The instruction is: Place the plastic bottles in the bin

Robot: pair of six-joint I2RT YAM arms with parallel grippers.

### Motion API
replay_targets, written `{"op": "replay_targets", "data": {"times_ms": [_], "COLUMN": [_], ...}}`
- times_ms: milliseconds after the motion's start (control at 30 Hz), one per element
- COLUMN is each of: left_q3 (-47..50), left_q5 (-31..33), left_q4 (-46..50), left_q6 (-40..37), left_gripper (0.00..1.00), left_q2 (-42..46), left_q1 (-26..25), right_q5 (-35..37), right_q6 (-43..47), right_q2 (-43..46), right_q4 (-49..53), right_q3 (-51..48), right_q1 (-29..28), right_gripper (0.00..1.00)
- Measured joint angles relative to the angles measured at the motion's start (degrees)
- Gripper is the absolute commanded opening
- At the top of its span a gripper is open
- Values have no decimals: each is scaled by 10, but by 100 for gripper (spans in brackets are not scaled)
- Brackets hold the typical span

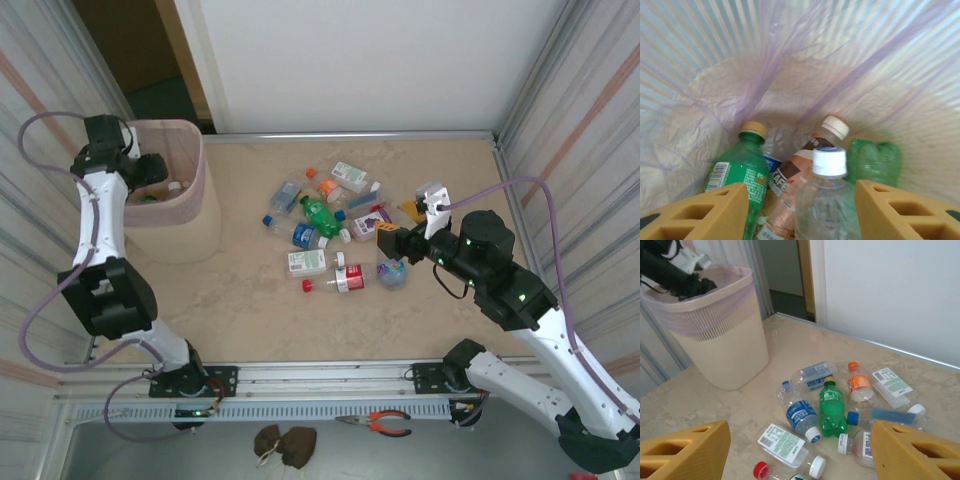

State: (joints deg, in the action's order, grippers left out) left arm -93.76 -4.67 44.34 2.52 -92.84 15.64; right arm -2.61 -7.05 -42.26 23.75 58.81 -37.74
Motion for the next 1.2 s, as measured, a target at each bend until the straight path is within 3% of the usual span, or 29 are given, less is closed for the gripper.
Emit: {"op": "replay_targets", "data": {"times_ms": [633, 833, 1200], "left_q3": [-10, -10, 55], "left_q5": [-181, -205, -167], "left_q4": [38, 38, 1], "left_q6": [66, 82, 114], "left_gripper": [59, 57, 53], "left_q2": [124, 155, 166], "left_q1": [-20, -101, -325], "right_q5": [-4, -2, -13], "right_q6": [7, 23, 92], "right_q2": [-26, -46, -76], "right_q4": [42, 68, 111], "right_q3": [2, 2, 2], "right_q1": [3, 8, 10], "right_gripper": [74, 74, 75]}}
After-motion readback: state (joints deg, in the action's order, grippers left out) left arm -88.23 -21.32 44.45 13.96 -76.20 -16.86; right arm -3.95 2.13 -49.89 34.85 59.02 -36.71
